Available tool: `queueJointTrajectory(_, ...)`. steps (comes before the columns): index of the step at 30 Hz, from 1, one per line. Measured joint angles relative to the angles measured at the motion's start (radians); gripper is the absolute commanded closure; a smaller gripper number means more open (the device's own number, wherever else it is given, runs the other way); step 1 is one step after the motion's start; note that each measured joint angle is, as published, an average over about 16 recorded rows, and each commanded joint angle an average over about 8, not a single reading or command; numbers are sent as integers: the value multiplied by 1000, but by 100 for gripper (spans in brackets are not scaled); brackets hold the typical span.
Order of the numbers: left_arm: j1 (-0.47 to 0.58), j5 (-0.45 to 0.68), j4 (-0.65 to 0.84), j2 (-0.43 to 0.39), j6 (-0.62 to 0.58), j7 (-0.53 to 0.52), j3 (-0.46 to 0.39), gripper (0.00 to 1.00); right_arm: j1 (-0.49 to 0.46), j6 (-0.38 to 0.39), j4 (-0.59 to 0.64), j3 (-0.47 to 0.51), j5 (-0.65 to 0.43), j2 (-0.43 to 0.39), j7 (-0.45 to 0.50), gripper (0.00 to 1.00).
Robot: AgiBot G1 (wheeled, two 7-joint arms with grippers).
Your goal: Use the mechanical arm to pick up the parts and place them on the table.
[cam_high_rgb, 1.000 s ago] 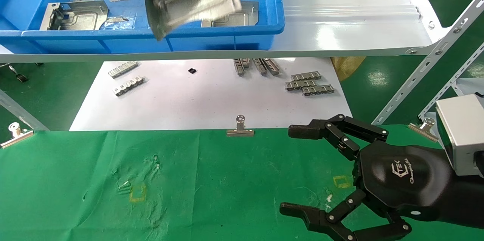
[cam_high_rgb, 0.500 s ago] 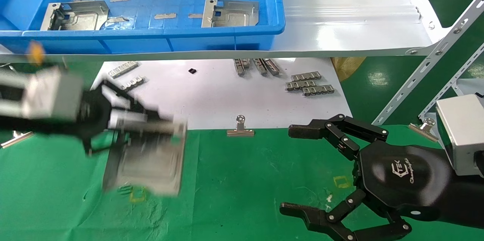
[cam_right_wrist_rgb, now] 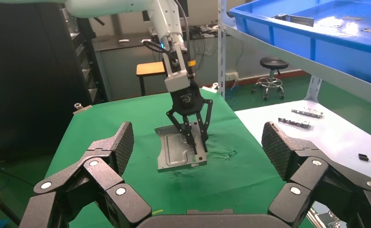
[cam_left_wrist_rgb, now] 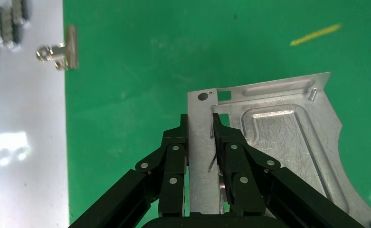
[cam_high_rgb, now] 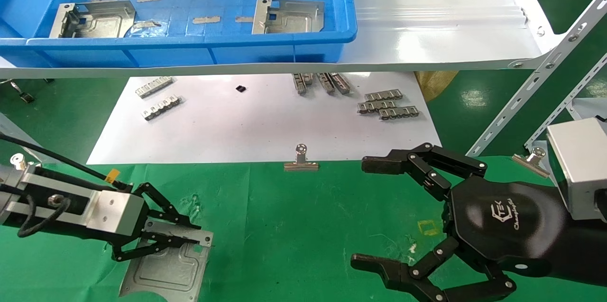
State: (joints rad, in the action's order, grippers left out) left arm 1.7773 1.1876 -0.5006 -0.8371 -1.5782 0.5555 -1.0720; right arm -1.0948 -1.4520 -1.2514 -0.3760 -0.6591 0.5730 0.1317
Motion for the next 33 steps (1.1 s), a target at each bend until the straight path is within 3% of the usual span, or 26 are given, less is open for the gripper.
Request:
queueJointTrajectory(2, -3, 1, 36, -12, 5, 26, -13, 7, 0, 0, 0, 0, 0, 0, 0, 0)
queueJointTrajectory(3, -4, 1, 55, -18, 9, 38, -18, 1, 0, 0, 0, 0, 0, 0, 0, 0)
queueJointTrajectory(16, 7, -20, 251, -76, 26, 129, -26, 0, 0, 0, 0, 0, 0, 0, 0, 0)
queueJointTrajectory(33, -42, -201, 224, -13, -24, 1, 4, 0, 0, 0, 0, 0, 0, 0, 0, 0)
